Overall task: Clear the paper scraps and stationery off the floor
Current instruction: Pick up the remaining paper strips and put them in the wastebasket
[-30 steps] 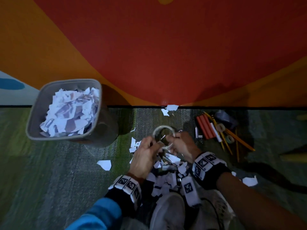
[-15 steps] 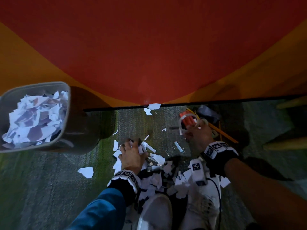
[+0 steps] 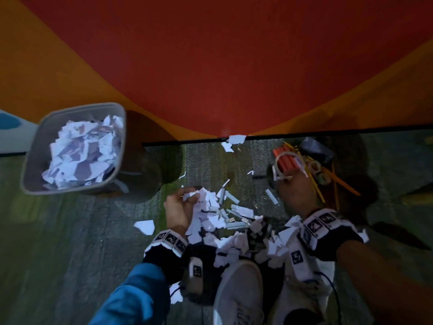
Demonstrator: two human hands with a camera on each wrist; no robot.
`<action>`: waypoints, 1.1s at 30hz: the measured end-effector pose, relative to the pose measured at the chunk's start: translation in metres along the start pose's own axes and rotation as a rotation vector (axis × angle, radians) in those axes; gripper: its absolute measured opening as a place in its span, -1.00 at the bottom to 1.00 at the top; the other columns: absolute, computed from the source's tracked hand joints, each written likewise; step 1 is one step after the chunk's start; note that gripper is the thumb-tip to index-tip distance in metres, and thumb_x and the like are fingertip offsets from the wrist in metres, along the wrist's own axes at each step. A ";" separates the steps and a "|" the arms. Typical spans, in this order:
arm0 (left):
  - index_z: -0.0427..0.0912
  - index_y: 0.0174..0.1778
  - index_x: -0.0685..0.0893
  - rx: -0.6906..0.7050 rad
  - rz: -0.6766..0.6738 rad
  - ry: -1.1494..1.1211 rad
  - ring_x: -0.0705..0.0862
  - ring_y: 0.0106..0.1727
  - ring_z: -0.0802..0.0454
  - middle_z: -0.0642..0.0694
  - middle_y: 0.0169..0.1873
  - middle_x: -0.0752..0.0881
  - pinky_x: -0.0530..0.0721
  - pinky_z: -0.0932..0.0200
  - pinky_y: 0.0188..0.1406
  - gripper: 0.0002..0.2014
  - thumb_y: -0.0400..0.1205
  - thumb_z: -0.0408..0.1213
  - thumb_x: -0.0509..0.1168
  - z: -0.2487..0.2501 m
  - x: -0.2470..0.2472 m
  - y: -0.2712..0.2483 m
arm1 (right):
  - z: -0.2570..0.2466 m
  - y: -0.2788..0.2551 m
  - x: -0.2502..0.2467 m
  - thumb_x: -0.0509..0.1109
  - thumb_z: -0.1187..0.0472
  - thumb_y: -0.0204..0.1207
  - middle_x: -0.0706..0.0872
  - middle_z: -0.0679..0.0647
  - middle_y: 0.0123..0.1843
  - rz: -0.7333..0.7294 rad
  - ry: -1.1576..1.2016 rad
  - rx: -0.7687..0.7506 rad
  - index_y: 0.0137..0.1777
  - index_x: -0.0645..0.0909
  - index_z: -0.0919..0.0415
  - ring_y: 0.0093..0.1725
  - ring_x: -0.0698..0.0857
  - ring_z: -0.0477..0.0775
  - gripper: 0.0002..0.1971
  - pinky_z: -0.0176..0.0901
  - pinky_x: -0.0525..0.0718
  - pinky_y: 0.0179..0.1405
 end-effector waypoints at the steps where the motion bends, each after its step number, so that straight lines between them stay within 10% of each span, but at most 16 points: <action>1: 0.04 -0.20 0.84 -0.057 0.002 -0.095 0.79 0.03 -0.09 -0.02 -0.10 0.84 0.68 0.02 0.19 -0.80 0.47 -0.41 0.56 -0.007 -0.010 0.000 | -0.019 -0.010 0.019 0.40 0.20 0.54 0.75 0.27 0.02 -0.068 -0.011 -0.053 0.10 0.71 0.28 0.06 0.70 0.27 -0.78 0.03 0.61 0.13; 6: -0.03 -0.14 0.79 -0.060 0.044 0.023 0.73 -0.26 -0.06 -0.19 -0.23 0.81 0.69 0.09 -0.13 -0.78 0.56 -0.49 0.47 -0.024 -0.047 -0.006 | -0.081 -0.052 0.112 0.41 0.32 0.48 0.79 0.01 -0.23 -0.351 0.008 -0.225 -0.34 0.66 -0.02 -0.12 0.75 0.02 -0.76 -0.14 0.71 -0.04; 13: -0.16 0.20 0.75 0.012 -0.104 0.413 0.69 0.18 -0.18 -0.21 0.17 0.70 0.65 0.06 0.22 -0.74 0.67 -0.40 0.24 -0.049 -0.039 -0.025 | -0.130 -0.065 0.156 0.29 0.37 0.57 0.66 0.17 0.27 -0.398 -0.105 -0.424 0.27 0.64 0.22 0.32 0.60 0.19 -0.71 -0.04 0.58 0.28; 18: 0.01 0.42 0.58 -0.023 -0.127 0.403 0.51 0.34 -0.26 -0.25 0.36 0.45 0.54 -0.18 0.42 -0.14 0.31 0.50 0.35 -0.079 -0.011 -0.044 | -0.153 -0.036 0.168 0.32 0.49 0.48 0.41 0.18 0.54 -0.395 -0.384 -0.571 0.63 0.31 0.18 0.51 0.37 0.22 -0.30 -0.04 0.39 0.51; 22: -0.14 0.57 0.49 0.032 -0.029 0.607 0.36 0.21 -0.18 -0.24 0.34 0.41 0.47 -0.13 0.23 -0.08 0.34 0.18 0.59 -0.067 -0.009 -0.054 | -0.164 -0.036 0.187 0.39 0.43 0.47 0.24 0.14 0.54 -0.507 -0.620 -0.736 0.66 0.26 -0.03 0.50 0.25 0.24 -0.22 0.07 0.43 0.49; 33: -0.20 -0.06 0.82 0.071 0.122 0.294 0.69 -0.14 0.03 -0.10 -0.05 0.72 0.71 0.15 -0.09 -0.81 0.45 -0.49 0.55 -0.064 -0.012 -0.050 | -0.149 -0.050 0.191 0.21 0.61 0.34 0.66 0.11 0.14 -0.494 -0.461 -0.742 0.18 0.73 0.21 0.19 0.66 0.19 -0.50 0.00 0.59 0.10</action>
Point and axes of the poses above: each hand's wrist, its own y-axis towards the middle knuckle, its own x-axis out of the palm, z = x × y, the point moved 8 cm from there along y, towards the middle knuckle
